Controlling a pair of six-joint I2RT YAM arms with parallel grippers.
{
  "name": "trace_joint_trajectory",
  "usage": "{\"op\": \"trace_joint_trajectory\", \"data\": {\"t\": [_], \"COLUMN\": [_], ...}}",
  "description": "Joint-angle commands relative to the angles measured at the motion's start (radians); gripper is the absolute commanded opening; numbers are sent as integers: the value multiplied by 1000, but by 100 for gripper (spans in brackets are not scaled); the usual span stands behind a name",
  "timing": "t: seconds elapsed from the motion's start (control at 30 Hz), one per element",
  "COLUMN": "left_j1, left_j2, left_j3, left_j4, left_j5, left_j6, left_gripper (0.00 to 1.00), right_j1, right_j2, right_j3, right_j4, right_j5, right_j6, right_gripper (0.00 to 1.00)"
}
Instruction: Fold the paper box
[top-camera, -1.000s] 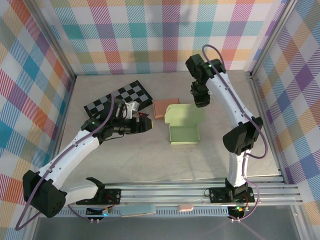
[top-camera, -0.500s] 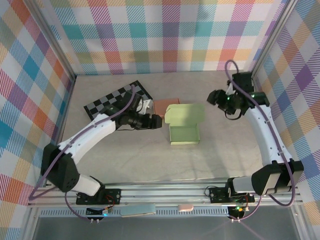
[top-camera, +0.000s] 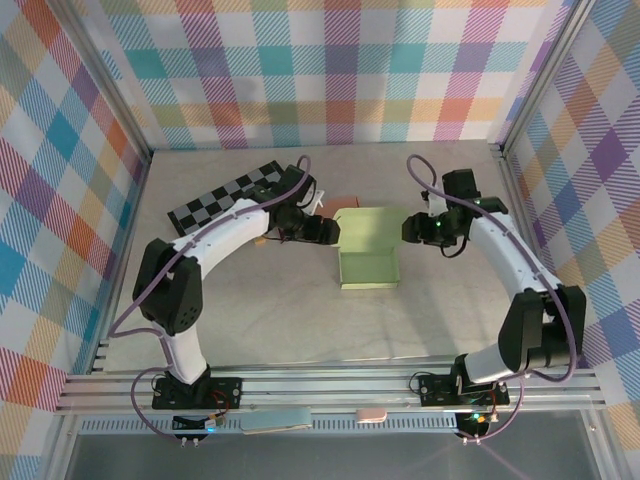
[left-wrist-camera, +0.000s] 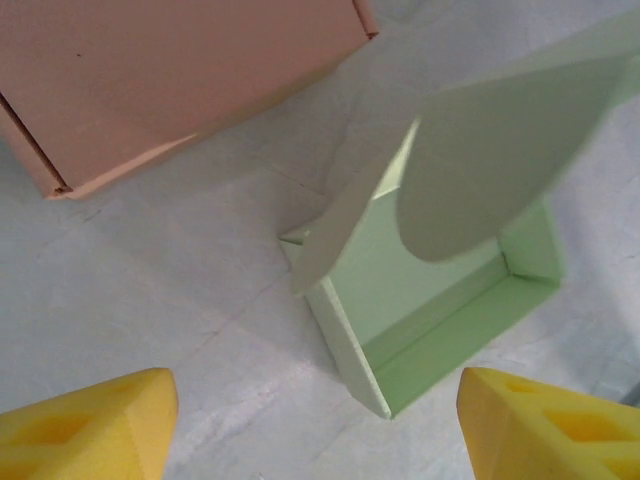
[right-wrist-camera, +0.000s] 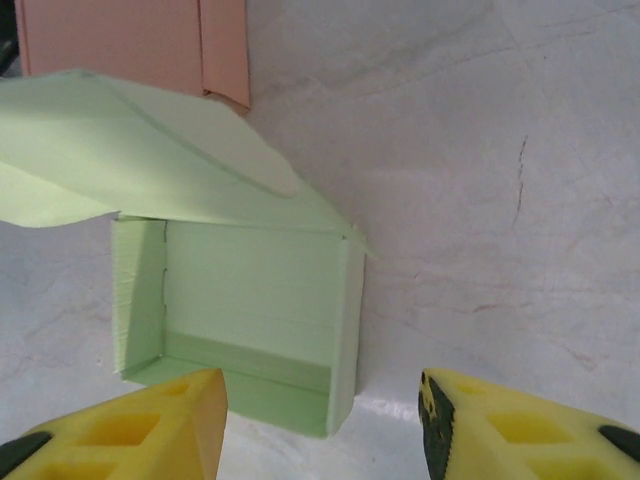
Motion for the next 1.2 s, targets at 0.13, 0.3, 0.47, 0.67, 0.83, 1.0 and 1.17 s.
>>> {"op": "trace_joint_trajectory", "data": {"t": [0.13, 0.3, 0.47, 0.67, 0.83, 1.0, 1.17], "left_j1": [-2, -12, -22, -30, -36, -45, -56], "left_j2": [69, 92, 118, 131, 139, 150, 153], "left_j3": [75, 107, 129, 143, 160, 176, 183], "left_j4": [2, 1, -3, 6, -1, -10, -13], "left_j5": [-34, -31, -30, -26, -34, -41, -59], "left_j6": [18, 16, 10, -8, -12, -13, -26], "left_gripper": [70, 69, 64, 56, 50, 45, 35], "right_j1": [0, 3, 4, 17, 32, 41, 57], "right_j2": [86, 137, 153, 183, 200, 207, 210], "right_j3": [25, 51, 56, 88, 115, 122, 132], "right_j4": [91, 109, 116, 111, 92, 86, 84], "right_j5": [-5, -39, -50, -65, -34, -23, -1], "right_j6": [-78, -84, -88, -94, -99, -102, -96], "right_gripper": [52, 50, 47, 42, 37, 32, 16]}}
